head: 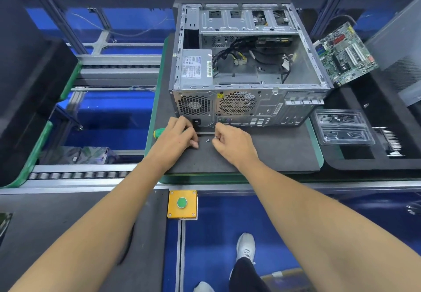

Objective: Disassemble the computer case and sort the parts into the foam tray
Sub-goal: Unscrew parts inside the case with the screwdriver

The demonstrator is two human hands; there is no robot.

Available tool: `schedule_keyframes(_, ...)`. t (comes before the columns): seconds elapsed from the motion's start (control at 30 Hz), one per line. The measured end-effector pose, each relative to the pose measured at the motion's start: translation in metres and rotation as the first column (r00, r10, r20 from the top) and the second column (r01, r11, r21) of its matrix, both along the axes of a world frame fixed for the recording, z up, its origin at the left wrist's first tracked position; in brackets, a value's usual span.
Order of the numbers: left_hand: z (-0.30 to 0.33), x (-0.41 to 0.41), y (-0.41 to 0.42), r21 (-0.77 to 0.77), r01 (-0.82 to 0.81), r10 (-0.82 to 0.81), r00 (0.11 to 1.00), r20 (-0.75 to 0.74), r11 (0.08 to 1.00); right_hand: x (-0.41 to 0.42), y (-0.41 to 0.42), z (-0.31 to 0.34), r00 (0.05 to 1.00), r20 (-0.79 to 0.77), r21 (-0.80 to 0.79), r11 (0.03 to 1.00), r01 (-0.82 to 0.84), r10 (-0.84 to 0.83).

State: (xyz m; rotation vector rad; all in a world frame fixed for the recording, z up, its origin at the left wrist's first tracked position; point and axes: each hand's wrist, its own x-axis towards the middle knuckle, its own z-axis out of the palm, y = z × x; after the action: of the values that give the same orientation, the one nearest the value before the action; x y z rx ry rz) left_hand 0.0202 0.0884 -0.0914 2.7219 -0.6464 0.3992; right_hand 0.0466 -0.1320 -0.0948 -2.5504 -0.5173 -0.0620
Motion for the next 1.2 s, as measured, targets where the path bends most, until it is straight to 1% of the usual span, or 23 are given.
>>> schedule_keyframes(0.07, 0.004, -0.003, -0.002, 0.015, 0.012, -0.012, 0.999, 0.041, 1.0, -0.001, -0.001, -0.001, 1.0, 0.022, 0.002, 1.0, 0.016, -0.016)
schedule_keyframes(0.17, 0.007, -0.005, -0.014, 0.075, 0.048, -0.059, 0.987, 0.148, 0.996, -0.001, -0.001, -0.001, 0.997, 0.056, -0.011, 0.999, 0.046, -0.045)
schedule_keyframes(0.3, 0.01, -0.006, -0.033, 0.154, -0.007, -0.023, 0.981, 0.19, 0.988, -0.003, -0.002, -0.001, 0.995, 0.068, 0.013, 0.997, 0.078, -0.079)
schedule_keyframes(0.4, 0.011, -0.008, -0.045, 0.19, -0.088, 0.056, 0.985, 0.165, 0.978, -0.003, -0.003, 0.0, 0.994, 0.072, 0.025, 0.996, 0.083, -0.085)
schedule_keyframes(0.47, 0.011, -0.007, -0.05, 0.177, -0.108, 0.088, 0.989, 0.119, 0.978, -0.003, -0.003, 0.001, 0.994, 0.067, 0.011, 0.996, 0.084, -0.085)
schedule_keyframes(0.57, 0.009, -0.005, -0.052, 0.142, -0.069, 0.058, 0.995, 0.078, 0.987, -0.002, -0.003, 0.002, 0.995, 0.04, 0.012, 0.996, 0.094, -0.094)
schedule_keyframes(0.67, 0.01, -0.008, -0.055, 0.184, 0.031, -0.032, 0.999, 0.004, 0.982, -0.003, -0.003, 0.001, 0.994, 0.036, 0.012, 0.995, 0.1, -0.1)
schedule_keyframes(0.73, 0.012, -0.01, -0.057, 0.199, 0.052, -0.042, 0.997, -0.057, 0.979, -0.003, -0.004, 0.003, 0.995, 0.012, 0.017, 0.995, 0.102, -0.102)
schedule_keyframes(0.83, 0.02, -0.009, -0.065, 0.106, -0.056, 0.076, 0.977, -0.197, 0.993, -0.004, -0.007, 0.009, 0.987, -0.088, 0.076, 0.987, 0.139, -0.132)
schedule_keyframes(0.9, 0.024, -0.011, -0.079, 0.034, -0.1, 0.106, 0.949, -0.296, 0.994, -0.008, -0.012, 0.014, 0.975, -0.162, 0.143, 0.974, 0.176, -0.153)
schedule_keyframes(0.97, 0.026, -0.016, -0.097, -0.104, -0.161, 0.113, 0.924, -0.365, 0.981, -0.01, -0.026, 0.018, 0.97, -0.219, 0.164, 0.975, 0.148, -0.11)
schedule_keyframes(1.03, 0.03, -0.019, -0.118, -0.207, -0.205, 0.103, 0.902, -0.418, 0.957, -0.006, -0.051, 0.025, 0.966, -0.255, 0.134, 0.989, 0.066, -0.03)
schedule_keyframes(1.1, 0.033, -0.021, -0.142, -0.253, -0.185, 0.059, 0.899, -0.433, 0.95, -0.001, -0.083, 0.033, 0.958, -0.287, 0.084, 0.996, 0.003, 0.022)
schedule_keyframes(1.2, 0.042, -0.017, -0.185, -0.302, -0.166, 0.013, 0.892, -0.451, 0.939, 0.003, -0.132, 0.042, 0.962, -0.273, -0.007, 1.0, -0.009, 0.007)
